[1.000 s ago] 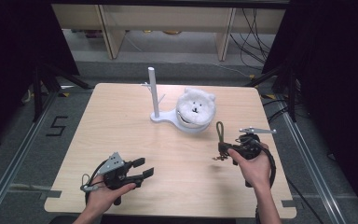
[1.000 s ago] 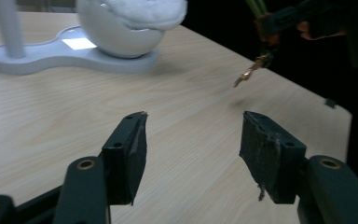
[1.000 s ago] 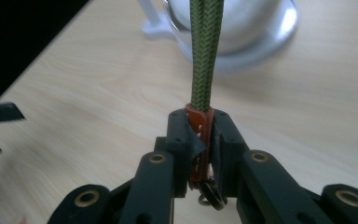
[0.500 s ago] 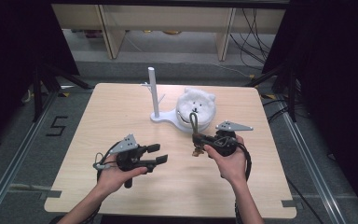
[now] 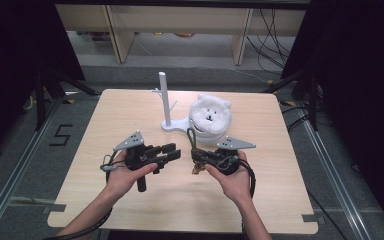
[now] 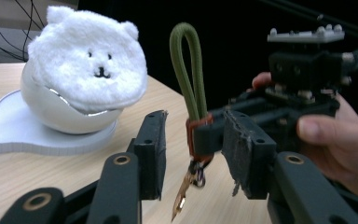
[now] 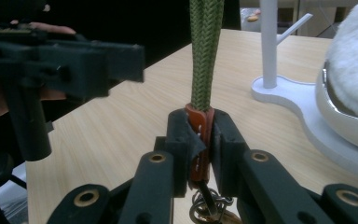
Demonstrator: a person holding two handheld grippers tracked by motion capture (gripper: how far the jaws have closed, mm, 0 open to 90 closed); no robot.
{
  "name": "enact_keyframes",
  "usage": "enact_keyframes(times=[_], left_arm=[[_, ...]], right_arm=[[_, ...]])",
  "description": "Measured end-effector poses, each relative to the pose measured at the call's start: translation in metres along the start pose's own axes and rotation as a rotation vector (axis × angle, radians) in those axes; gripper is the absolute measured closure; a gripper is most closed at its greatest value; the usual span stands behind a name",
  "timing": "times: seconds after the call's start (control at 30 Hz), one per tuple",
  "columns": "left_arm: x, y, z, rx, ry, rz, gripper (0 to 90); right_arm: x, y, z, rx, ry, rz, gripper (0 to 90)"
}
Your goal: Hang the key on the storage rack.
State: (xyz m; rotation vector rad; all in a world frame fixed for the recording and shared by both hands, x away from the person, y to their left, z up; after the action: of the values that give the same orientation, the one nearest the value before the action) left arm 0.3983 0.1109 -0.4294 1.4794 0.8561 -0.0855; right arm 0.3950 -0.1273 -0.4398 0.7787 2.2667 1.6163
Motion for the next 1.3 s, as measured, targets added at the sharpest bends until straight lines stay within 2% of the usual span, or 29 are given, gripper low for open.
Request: enact_keyframes(times=[0.07, 0.1, 0.13, 0.27, 0.3, 0.37, 0.57, 0.6, 0.63, 0.67, 0.7, 0.73, 0.9, 0.97, 1.1, 1.3], left_arm=[[0.002, 0.002, 0.003, -0.002, 0.0, -0.007, 61.0], [0.002, 0.003, 0.004, -0.003, 0.002, -0.014, 61.8], [0.003, 0.004, 0.006, -0.003, -0.001, -0.022, 62.6], [0.005, 0.006, 0.013, 0.01, 0.003, -0.039, 65.0], [0.006, 0.006, 0.014, 0.009, -0.001, -0.04, 65.3], [0.006, 0.006, 0.016, 0.006, 0.002, -0.042, 66.2], [0.008, 0.008, 0.017, -0.01, -0.021, -0.062, 70.0], [0.008, 0.008, 0.017, -0.011, -0.023, -0.063, 70.3], [0.009, 0.008, 0.017, -0.014, -0.024, -0.06, 70.6], [0.009, 0.009, 0.017, -0.014, -0.025, -0.058, 71.0], [0.009, 0.009, 0.017, -0.014, -0.028, -0.057, 71.2], [0.009, 0.008, 0.017, -0.012, -0.025, -0.059, 71.4], [0.01, 0.008, 0.017, -0.01, -0.036, -0.066, 74.0], [0.01, 0.009, 0.017, -0.014, -0.039, -0.067, 76.0], [0.009, 0.009, 0.016, -0.012, -0.045, -0.067, 79.6], [0.009, 0.008, 0.017, -0.008, -0.049, -0.07, 81.5]], right_arm=[[0.001, -0.001, 0.002, 0.004, 0.013, 0.002, 79.9], [0.001, -0.001, 0.003, 0.006, 0.008, -0.016, 79.9], [0.002, -0.002, 0.004, 0.006, 0.011, 0.002, 79.9], [0.005, -0.002, 0.007, 0.012, 0.027, -0.009, 79.9], [0.006, -0.002, 0.007, 0.008, 0.024, 0.006, 79.9], [0.006, -0.001, 0.008, 0.003, 0.031, -0.008, 79.9], [0.009, -0.002, 0.01, 0.013, 0.03, 0.008, 79.9], [0.008, -0.002, 0.012, 0.01, 0.025, -0.015, 79.9], [0.009, -0.002, 0.011, 0.007, 0.036, 0.0, 79.9], [0.009, -0.003, 0.012, 0.014, 0.039, -0.009, 79.9], [0.012, -0.003, 0.012, 0.021, 0.04, 0.019, 79.9], [0.011, -0.003, 0.013, 0.016, 0.045, 0.002, 79.9], [0.012, -0.002, 0.014, 0.007, 0.04, 0.001, 79.9], [0.012, -0.001, 0.014, -0.001, 0.043, -0.019, 79.9], [0.013, 0.0, 0.015, -0.006, 0.051, -0.007, 79.9], [0.014, -0.001, 0.016, -0.007, 0.05, -0.018, 79.9]])
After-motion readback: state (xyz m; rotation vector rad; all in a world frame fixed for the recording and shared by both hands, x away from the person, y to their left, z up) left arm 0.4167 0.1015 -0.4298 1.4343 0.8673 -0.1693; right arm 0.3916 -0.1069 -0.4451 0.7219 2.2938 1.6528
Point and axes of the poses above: each handheld gripper's, and its own axes: z roughly forward along the jaws, y roughly out of its top, x roughly to its left, the point moved 2 cm from there along z, roughly forward along the jaws, and after that the axes turned 11 degrees about -z, right-handed, at the moved point
